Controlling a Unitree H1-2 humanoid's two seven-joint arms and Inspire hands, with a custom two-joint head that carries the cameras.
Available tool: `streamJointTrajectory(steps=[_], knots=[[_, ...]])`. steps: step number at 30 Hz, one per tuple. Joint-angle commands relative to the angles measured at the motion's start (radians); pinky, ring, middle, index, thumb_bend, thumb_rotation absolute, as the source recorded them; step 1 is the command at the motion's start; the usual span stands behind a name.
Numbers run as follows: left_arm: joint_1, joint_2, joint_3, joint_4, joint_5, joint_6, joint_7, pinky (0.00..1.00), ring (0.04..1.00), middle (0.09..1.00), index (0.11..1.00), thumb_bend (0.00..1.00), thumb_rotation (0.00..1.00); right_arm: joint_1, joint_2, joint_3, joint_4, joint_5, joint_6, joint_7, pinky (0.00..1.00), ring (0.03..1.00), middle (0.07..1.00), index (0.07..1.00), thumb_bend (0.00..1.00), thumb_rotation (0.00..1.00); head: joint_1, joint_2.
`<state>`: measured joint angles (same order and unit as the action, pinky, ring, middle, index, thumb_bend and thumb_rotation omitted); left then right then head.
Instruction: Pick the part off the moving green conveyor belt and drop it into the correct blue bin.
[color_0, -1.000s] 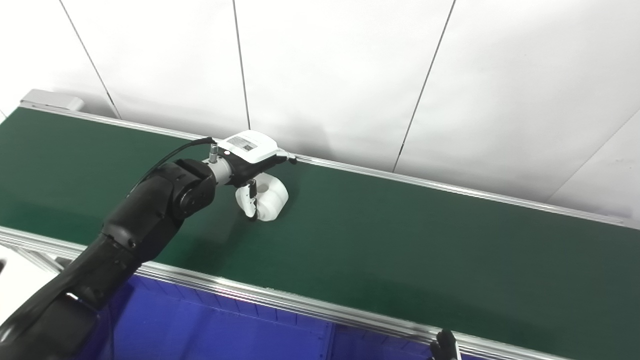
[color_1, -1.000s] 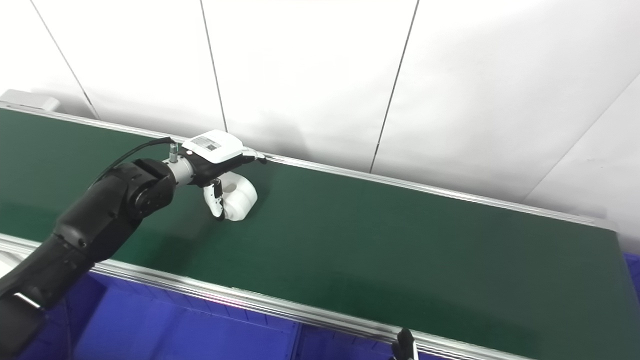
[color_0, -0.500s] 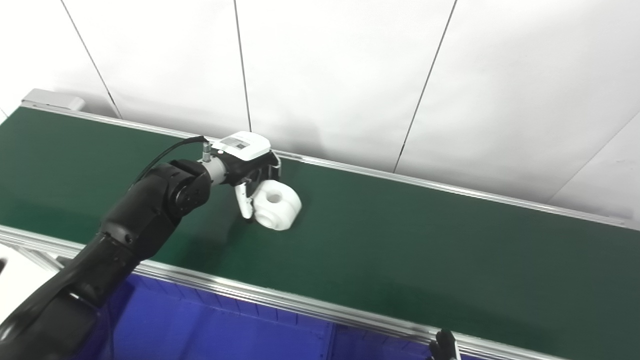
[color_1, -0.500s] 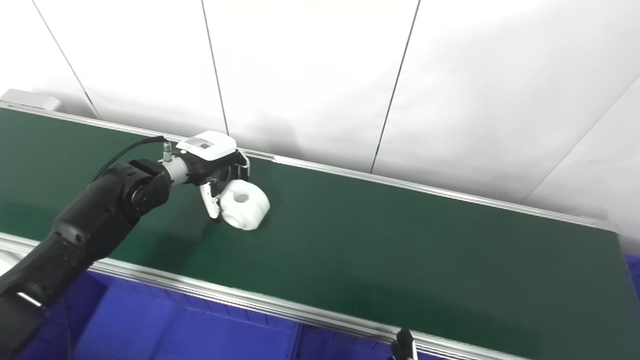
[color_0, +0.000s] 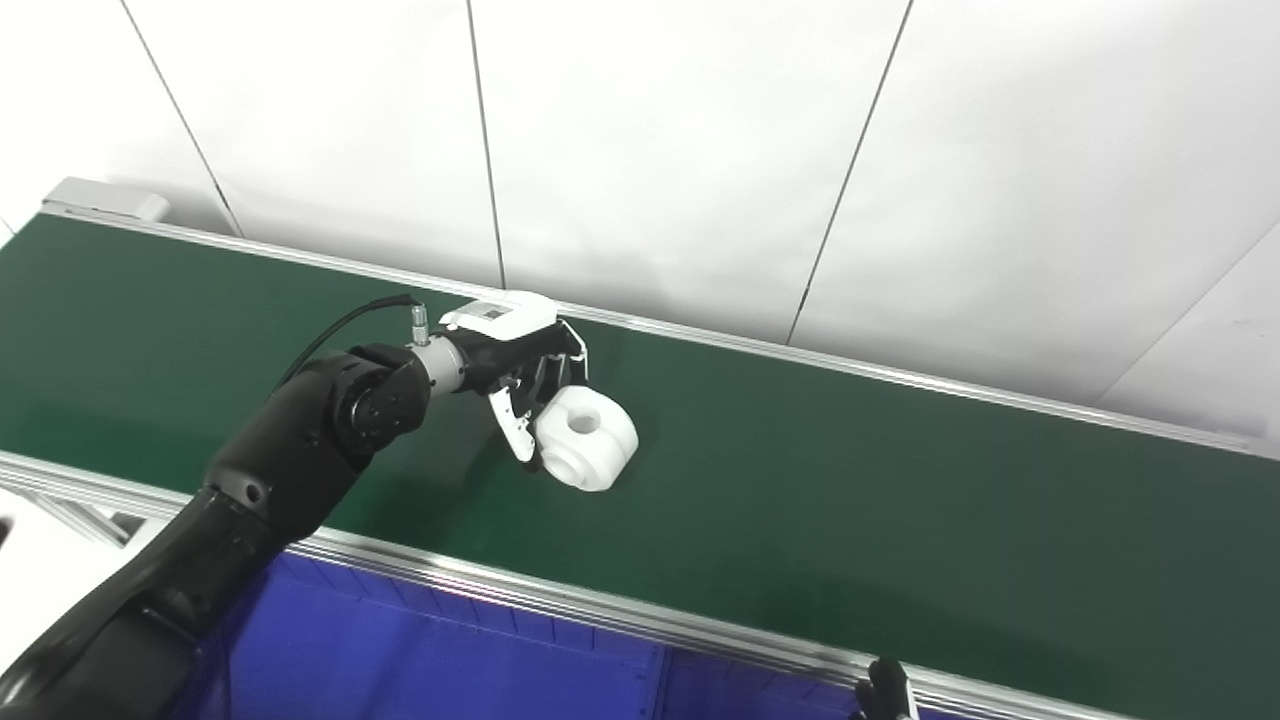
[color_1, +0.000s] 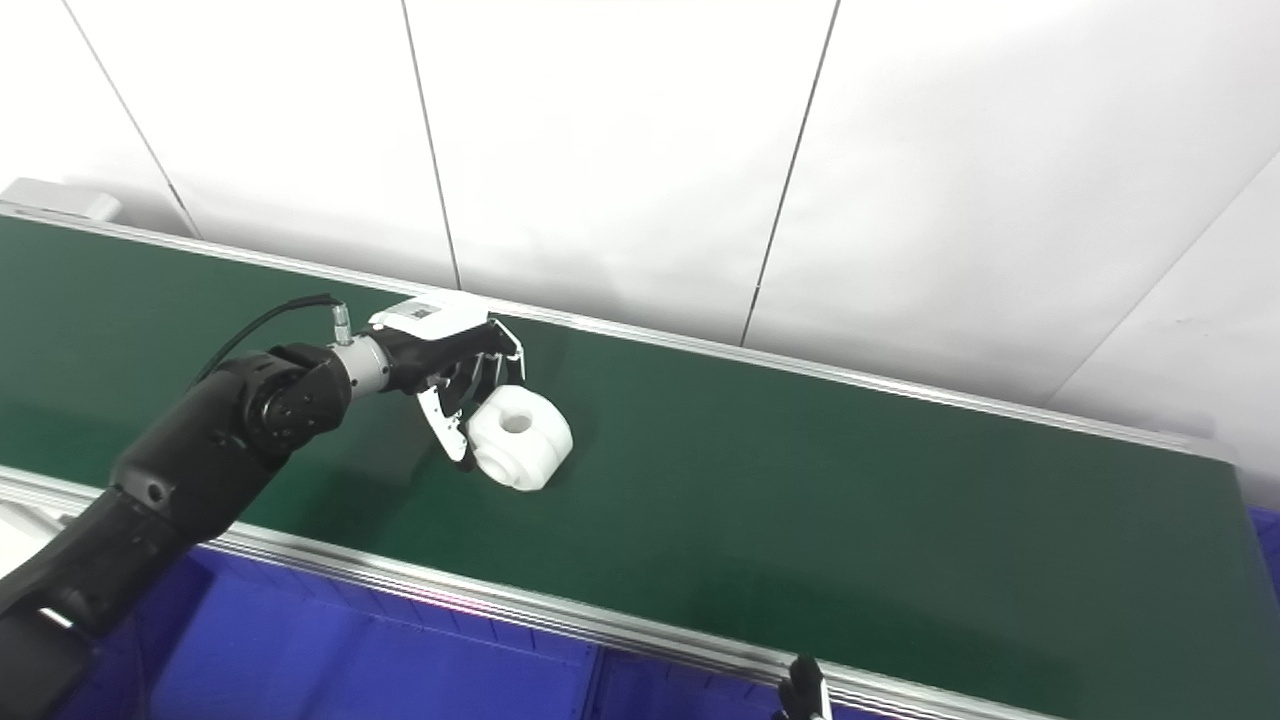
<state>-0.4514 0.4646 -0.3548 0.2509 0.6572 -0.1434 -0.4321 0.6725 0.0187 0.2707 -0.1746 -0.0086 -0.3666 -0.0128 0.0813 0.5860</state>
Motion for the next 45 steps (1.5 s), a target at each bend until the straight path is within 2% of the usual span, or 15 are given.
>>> streamJointTrajectory(steps=[1, 4, 8, 11, 12, 13, 14, 18, 19, 25, 30, 33, 35, 40, 45], knots=[[-0.019, 0.015, 0.020, -0.039, -0.020, -0.028, 0.040, 0.22, 0.277, 0.421, 0.490, 0.52, 0.00, 0.013, 0.008, 0.006, -0.031, 0.002, -0.021, 0.011, 1.00, 1.000, 1.000, 1.000, 0.88, 1.00, 0.000, 0.005], [-0.011, 0.024, 0.034, -0.071, -0.034, -0.021, 0.034, 0.24, 0.302, 0.406, 0.495, 0.52, 0.00, 0.015, 0.009, 0.007, -0.038, 0.000, -0.015, 0.011, 1.00, 1.000, 1.000, 1.000, 0.89, 1.00, 0.002, 0.018], [0.025, 0.052, 0.077, -0.207, -0.081, 0.019, -0.010, 0.37, 0.420, 0.480, 0.484, 0.52, 0.00, 0.018, 0.004, 0.008, -0.064, 0.008, 0.006, 0.014, 1.00, 1.000, 1.000, 1.000, 0.90, 1.00, 0.017, 0.056], [0.057, 0.073, 0.109, -0.305, -0.112, 0.032, -0.031, 0.40, 0.447, 0.499, 0.474, 0.52, 0.00, 0.022, 0.001, 0.006, -0.091, 0.010, 0.027, 0.014, 1.00, 1.000, 1.000, 1.000, 0.91, 1.00, 0.031, 0.082], [0.073, 0.086, 0.123, -0.350, -0.123, 0.039, -0.039, 0.39, 0.430, 0.487, 0.481, 0.52, 0.00, 0.025, 0.000, 0.006, -0.105, 0.010, 0.037, 0.013, 1.00, 1.000, 1.000, 1.000, 0.91, 1.00, 0.045, 0.111], [0.084, 0.094, 0.132, -0.381, -0.129, 0.044, -0.047, 0.38, 0.425, 0.485, 0.483, 0.52, 0.00, 0.026, -0.001, 0.006, -0.114, 0.010, 0.046, 0.013, 1.00, 1.000, 1.000, 1.000, 0.91, 1.00, 0.045, 0.111], [0.097, 0.107, 0.143, -0.424, -0.135, 0.062, -0.064, 0.37, 0.417, 0.479, 0.487, 0.52, 0.00, 0.029, -0.003, 0.006, -0.131, 0.010, 0.058, 0.014, 1.00, 1.000, 1.000, 1.000, 0.91, 1.00, 0.065, 0.150], [0.139, 0.159, 0.173, -0.565, -0.153, 0.127, -0.134, 0.37, 0.413, 0.477, 0.491, 0.52, 0.00, 0.037, -0.007, 0.008, -0.190, 0.013, 0.104, 0.015, 1.00, 1.000, 1.000, 1.000, 0.90, 1.00, 0.107, 0.210], [0.146, 0.169, 0.180, -0.591, -0.160, 0.144, -0.152, 0.36, 0.405, 0.469, 0.494, 0.52, 0.00, 0.038, -0.008, 0.008, -0.207, 0.016, 0.121, 0.016, 1.00, 1.000, 1.000, 1.000, 0.91, 1.00, 0.133, 0.240], [0.215, 0.227, 0.200, -0.734, -0.185, 0.250, -0.252, 0.31, 0.350, 0.436, 0.510, 0.52, 0.00, 0.039, -0.025, 0.007, -0.251, 0.018, 0.157, 0.020, 1.00, 1.000, 1.000, 1.000, 0.92, 1.00, 0.175, 0.273], [0.272, 0.285, 0.185, -0.825, -0.161, 0.270, -0.331, 0.29, 0.329, 0.417, 0.507, 0.52, 0.00, 0.046, -0.034, 0.011, -0.273, 0.028, 0.166, 0.021, 1.00, 1.000, 1.000, 1.000, 0.91, 1.00, 0.185, 0.285], [0.296, 0.313, 0.154, -0.839, -0.138, 0.273, -0.387, 0.30, 0.354, 0.426, 0.506, 0.52, 0.00, 0.051, -0.035, 0.016, -0.286, 0.037, 0.178, 0.022, 1.00, 1.000, 1.000, 1.000, 0.91, 1.00, 0.187, 0.287], [0.319, 0.335, 0.122, -0.821, -0.112, 0.240, -0.409, 0.32, 0.376, 0.436, 0.506, 0.52, 0.00, 0.055, -0.037, 0.021, -0.298, 0.038, 0.189, 0.024, 1.00, 1.000, 1.000, 1.000, 0.92, 1.00, 0.195, 0.293], [0.388, 0.340, 0.086, -0.738, -0.074, 0.155, -0.376, 0.28, 0.342, 0.423, 0.499, 0.52, 0.00, 0.064, -0.037, 0.032, -0.318, 0.044, 0.210, 0.024, 1.00, 1.000, 1.000, 1.000, 0.92, 1.00, 0.194, 0.305], [0.422, 0.338, 0.030, -0.654, 0.021, 0.110, -0.377, 0.35, 0.415, 0.491, 0.482, 0.52, 0.00, 0.070, -0.034, 0.053, -0.343, 0.051, 0.235, 0.026, 1.00, 1.000, 1.000, 1.000, 0.92, 1.00, 0.198, 0.313]])
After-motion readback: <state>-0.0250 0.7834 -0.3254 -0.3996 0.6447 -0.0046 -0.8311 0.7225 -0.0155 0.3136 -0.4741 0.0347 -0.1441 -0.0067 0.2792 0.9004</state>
